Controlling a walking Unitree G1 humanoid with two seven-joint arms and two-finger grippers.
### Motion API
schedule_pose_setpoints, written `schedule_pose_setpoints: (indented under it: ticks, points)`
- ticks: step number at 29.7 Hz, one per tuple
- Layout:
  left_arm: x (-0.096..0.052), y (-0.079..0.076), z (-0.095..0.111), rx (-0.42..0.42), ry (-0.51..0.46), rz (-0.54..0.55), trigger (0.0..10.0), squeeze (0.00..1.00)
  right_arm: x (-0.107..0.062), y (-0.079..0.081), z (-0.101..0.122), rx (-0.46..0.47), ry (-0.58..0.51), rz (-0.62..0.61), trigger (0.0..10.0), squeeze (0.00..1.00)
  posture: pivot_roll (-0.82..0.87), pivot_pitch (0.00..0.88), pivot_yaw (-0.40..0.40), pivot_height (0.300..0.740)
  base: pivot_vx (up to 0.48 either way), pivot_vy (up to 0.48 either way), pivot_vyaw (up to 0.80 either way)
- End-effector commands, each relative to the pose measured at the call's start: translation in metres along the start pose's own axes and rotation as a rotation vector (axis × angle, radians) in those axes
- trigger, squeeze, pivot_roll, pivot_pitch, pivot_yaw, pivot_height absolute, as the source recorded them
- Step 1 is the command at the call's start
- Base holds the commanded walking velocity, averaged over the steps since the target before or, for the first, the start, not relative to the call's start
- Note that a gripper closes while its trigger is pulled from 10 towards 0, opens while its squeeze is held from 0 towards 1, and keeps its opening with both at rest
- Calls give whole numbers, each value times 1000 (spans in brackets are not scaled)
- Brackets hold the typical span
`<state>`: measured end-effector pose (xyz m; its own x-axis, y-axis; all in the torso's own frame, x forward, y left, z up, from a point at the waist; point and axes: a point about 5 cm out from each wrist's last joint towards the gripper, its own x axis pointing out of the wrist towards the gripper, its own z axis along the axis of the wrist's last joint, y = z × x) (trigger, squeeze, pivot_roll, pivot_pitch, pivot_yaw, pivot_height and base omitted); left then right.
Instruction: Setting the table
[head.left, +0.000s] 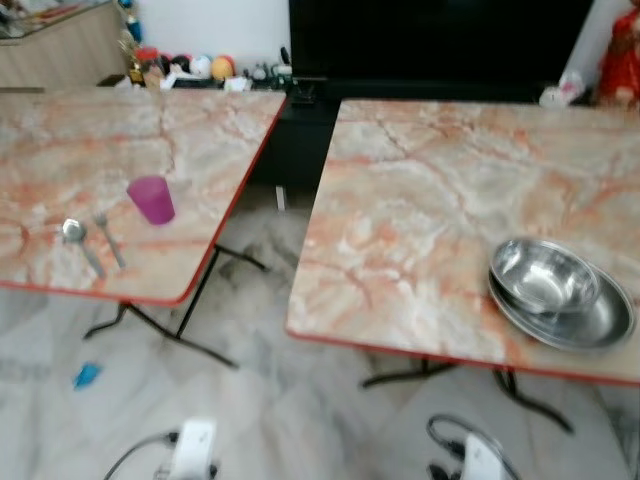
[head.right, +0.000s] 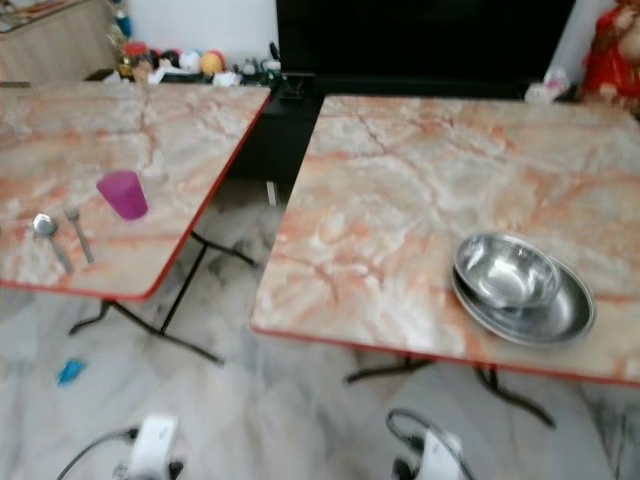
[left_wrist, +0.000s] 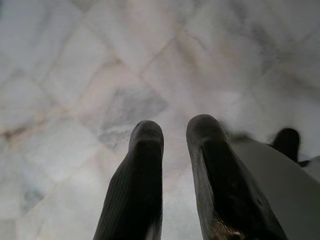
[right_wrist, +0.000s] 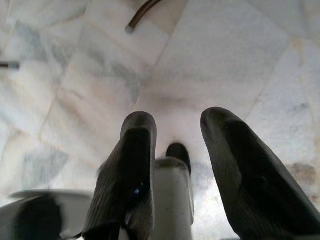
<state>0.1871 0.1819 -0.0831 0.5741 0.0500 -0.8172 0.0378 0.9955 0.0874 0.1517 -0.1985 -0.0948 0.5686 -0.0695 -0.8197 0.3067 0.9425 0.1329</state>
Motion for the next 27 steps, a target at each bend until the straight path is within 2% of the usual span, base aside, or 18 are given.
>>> schedule_pose_setpoints:
  ticks: [1, 27]
  points:
    - [-1, 11, -2, 4, 10, 27, 10000, 0, 1, 9, 0, 9, 2, 22, 10000, 0, 21, 0, 1, 740, 0, 476, 0]
    - [-1, 13, -5, 1, 15, 30, 10000, 0, 1, 12, -2, 4, 6, 32, 10000, 0, 24, 0, 4, 740, 0, 476, 0]
